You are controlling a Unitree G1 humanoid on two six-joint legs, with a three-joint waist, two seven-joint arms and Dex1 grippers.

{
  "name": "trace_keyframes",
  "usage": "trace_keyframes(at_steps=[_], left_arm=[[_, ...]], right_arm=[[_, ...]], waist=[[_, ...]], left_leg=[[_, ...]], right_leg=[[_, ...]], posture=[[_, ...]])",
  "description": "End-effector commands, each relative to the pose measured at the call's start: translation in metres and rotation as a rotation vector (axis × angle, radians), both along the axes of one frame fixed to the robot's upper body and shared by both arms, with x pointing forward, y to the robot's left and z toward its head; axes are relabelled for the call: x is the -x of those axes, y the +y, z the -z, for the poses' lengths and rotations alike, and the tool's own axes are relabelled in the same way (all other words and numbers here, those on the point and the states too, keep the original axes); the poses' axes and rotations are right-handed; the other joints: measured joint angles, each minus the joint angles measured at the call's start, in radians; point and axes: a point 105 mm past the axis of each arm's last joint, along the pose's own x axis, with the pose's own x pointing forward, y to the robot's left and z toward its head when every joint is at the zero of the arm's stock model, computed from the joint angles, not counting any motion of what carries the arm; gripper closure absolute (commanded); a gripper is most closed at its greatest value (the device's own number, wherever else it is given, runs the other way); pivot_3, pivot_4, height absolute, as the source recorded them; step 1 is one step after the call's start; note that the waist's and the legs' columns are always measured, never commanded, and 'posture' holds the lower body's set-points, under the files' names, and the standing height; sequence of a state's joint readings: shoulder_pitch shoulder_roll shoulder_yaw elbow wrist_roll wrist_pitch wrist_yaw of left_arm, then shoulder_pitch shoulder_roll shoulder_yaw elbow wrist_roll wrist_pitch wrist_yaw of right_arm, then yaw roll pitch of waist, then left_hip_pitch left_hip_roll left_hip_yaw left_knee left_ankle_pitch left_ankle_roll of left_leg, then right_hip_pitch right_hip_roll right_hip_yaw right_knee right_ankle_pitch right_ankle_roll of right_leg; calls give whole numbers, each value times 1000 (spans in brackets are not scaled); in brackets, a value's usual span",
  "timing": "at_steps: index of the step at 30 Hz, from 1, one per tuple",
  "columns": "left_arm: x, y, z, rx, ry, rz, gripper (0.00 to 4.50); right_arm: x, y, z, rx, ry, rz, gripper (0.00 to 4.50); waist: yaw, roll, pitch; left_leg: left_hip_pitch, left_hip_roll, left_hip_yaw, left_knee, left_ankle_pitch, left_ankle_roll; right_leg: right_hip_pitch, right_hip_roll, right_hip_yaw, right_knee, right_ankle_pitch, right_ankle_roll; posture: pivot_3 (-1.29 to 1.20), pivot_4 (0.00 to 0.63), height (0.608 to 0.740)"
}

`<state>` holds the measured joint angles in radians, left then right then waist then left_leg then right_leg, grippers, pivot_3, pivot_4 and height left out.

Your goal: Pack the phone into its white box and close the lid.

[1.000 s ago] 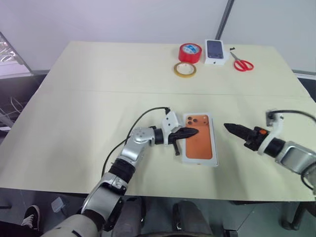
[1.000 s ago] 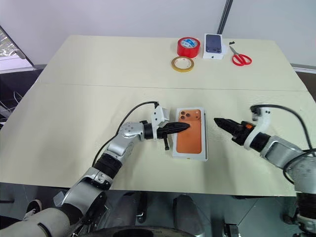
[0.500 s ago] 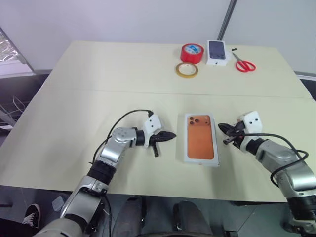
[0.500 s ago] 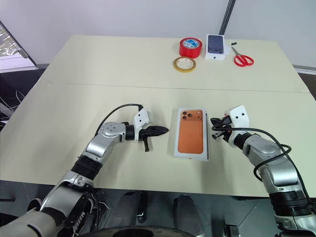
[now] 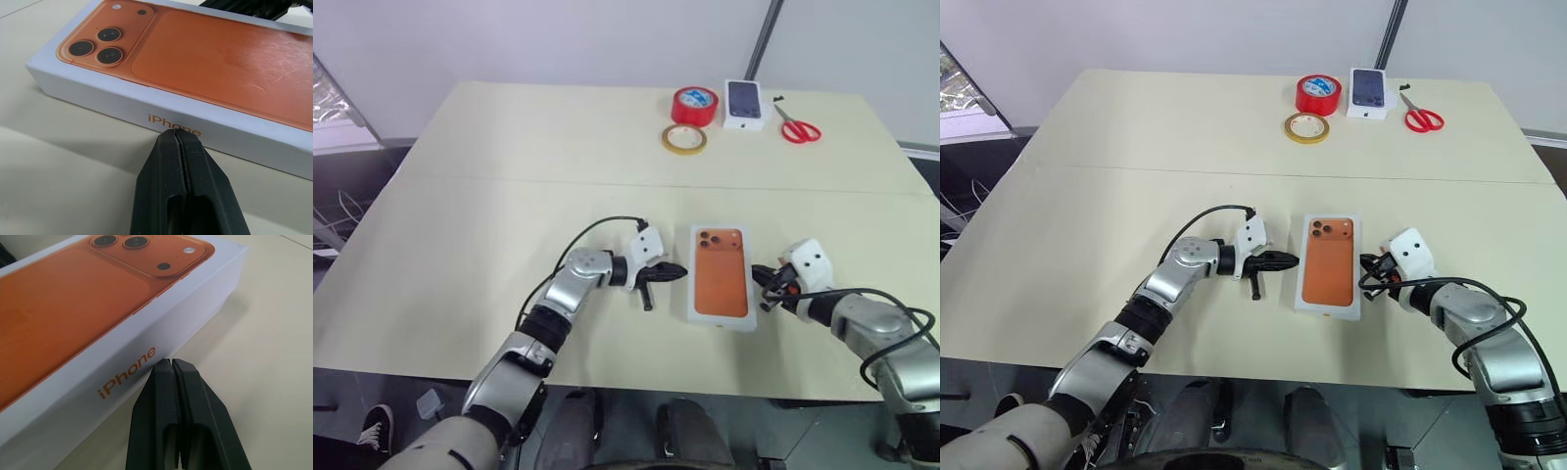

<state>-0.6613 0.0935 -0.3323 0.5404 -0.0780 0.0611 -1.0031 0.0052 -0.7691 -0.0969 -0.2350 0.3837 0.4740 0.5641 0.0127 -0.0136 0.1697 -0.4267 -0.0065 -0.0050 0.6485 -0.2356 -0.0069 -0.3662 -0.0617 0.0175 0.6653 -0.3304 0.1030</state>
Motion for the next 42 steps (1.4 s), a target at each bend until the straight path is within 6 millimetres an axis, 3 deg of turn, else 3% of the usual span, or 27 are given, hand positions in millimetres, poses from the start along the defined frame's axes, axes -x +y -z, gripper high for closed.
trace_keyframes(at_steps=[1,8,11,15,23,28,31,34,36,39,41,42], left_arm=[[3,-14,-33,92,-79,51,4500],[5,-5,-8,-22,-103,51,4500],[4,-6,-18,51,-39,40,4500],[-3,-4,-8,-7,-86,-3,4500],[-6,-3,-14,19,-103,-30,4500],[-19,6,-38,95,-135,-88,4500],[-23,4,-60,175,-141,-104,4500],[-26,-2,-74,220,-152,-107,4500],[-26,-11,-75,227,-155,-108,4500],[-22,-22,-71,234,-139,-85,4500],[-21,-28,-62,192,-151,-80,4500],[-21,-31,-53,162,-140,-82,4500]], right_arm=[[2,8,-13,19,-47,-52,4429],[-1,5,-7,58,-38,-51,4429],[-1,7,-5,84,-40,-65,4429],[-1,8,-2,82,-27,-56,4429],[-2,-4,5,170,-10,-50,4429],[-11,-23,-25,102,-84,-5,4429],[-16,-28,-53,42,-180,-9,4429],[-19,-18,-76,-100,-235,-39,4429],[-11,7,-80,-198,-217,-140,4429],[4,29,-72,-241,-160,-246,4429],[9,29,-43,-156,-46,-243,4429],[16,24,-17,-41,38,-246,4429]], waist=[[0,0,0],[0,0,0],[-1,0,0],[0,0,0],[-1,0,0],[0,0,0],[0,0,0],[0,0,0],[1,0,0],[0,0,0],[0,0,0],[1,0,0]], left_leg=[[0,0,0,0,0,0],[0,0,0,0,0,0],[0,0,0,0,0,0],[0,0,0,0,0,0],[0,0,0,0,0,0],[0,0,0,0,0,0],[0,0,0,0,0,0],[0,0,0,0,0,0],[0,0,0,0,0,0],[0,0,-1,0,0,0],[0,0,0,0,0,0],[0,0,0,1,0,0]], right_leg=[[0,0,0,0,0,0],[0,0,0,0,0,0],[0,0,0,0,0,0],[0,0,0,0,0,0],[0,0,0,0,0,0],[0,0,0,0,0,0],[0,0,0,1,0,0],[0,0,0,1,0,0],[1,0,-1,0,0,0],[1,0,-1,0,0,1],[0,0,0,0,0,1],[1,0,-1,1,0,1]], posture=[[0,150,740],[0,150,740],[0,150,740],[0,150,740],[0,150,740],[0,150,740],[0,150,740],[0,150,740],[0,150,740],[0,150,740],[0,150,740],[0,150,740]])
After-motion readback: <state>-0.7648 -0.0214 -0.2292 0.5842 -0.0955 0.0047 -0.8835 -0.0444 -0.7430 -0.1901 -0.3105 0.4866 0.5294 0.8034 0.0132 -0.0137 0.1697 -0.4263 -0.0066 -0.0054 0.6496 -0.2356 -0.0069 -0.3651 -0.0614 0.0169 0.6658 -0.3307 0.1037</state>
